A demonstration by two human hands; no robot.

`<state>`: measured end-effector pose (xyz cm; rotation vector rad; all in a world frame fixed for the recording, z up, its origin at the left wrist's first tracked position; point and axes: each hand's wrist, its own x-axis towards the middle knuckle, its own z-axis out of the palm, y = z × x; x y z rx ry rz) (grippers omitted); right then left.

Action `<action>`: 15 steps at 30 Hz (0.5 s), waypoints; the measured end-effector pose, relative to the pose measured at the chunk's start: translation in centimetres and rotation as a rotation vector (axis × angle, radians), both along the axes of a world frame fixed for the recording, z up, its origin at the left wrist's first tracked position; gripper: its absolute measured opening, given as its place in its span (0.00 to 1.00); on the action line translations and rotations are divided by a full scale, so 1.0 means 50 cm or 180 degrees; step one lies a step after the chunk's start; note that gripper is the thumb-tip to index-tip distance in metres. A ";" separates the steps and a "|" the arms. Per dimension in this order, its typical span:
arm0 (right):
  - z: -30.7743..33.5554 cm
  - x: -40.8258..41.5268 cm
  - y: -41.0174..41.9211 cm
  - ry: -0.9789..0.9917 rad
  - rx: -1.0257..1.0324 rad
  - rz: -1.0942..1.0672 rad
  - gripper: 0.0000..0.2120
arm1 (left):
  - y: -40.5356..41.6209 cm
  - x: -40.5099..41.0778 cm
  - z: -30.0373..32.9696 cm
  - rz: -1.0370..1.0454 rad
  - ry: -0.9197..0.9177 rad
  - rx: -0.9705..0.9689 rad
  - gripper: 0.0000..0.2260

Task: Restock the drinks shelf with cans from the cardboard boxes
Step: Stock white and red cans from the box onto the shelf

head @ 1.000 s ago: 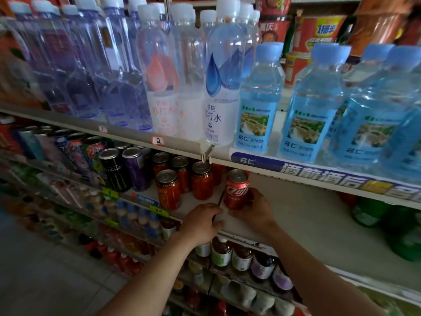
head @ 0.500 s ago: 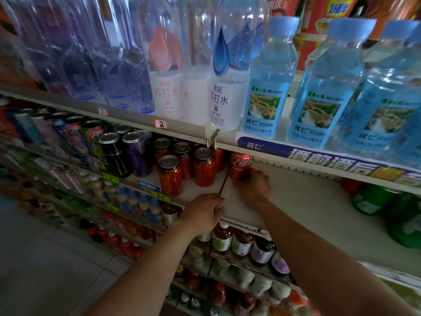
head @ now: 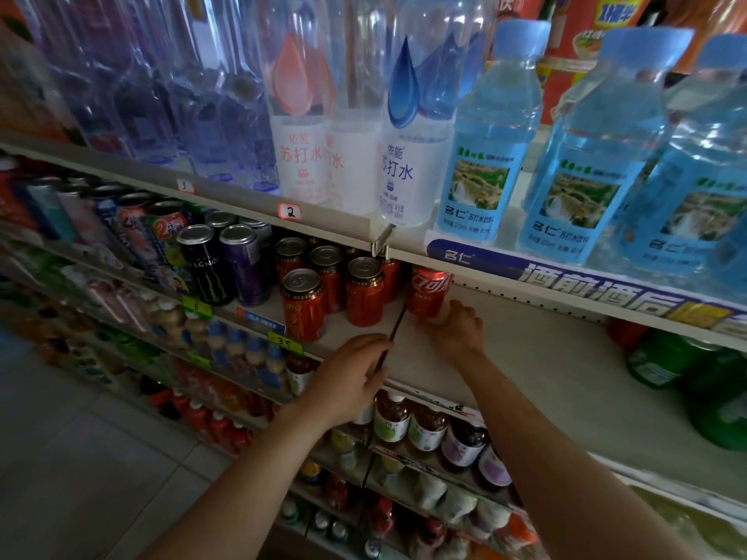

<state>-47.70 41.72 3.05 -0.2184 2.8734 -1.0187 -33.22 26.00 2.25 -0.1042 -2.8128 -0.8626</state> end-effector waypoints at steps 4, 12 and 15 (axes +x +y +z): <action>0.059 0.211 -0.002 0.1075 -0.1254 0.0442 0.18 | -0.060 0.122 -0.034 0.0760 0.0529 0.0658 0.14; -0.230 0.429 -0.203 -0.0845 -0.0131 0.3088 0.12 | -0.150 0.450 -0.403 0.2404 -0.1261 0.1738 0.07; -0.398 0.484 -0.232 -0.1646 0.0746 0.3489 0.13 | -0.102 0.572 -0.525 0.2842 -0.1576 0.2233 0.21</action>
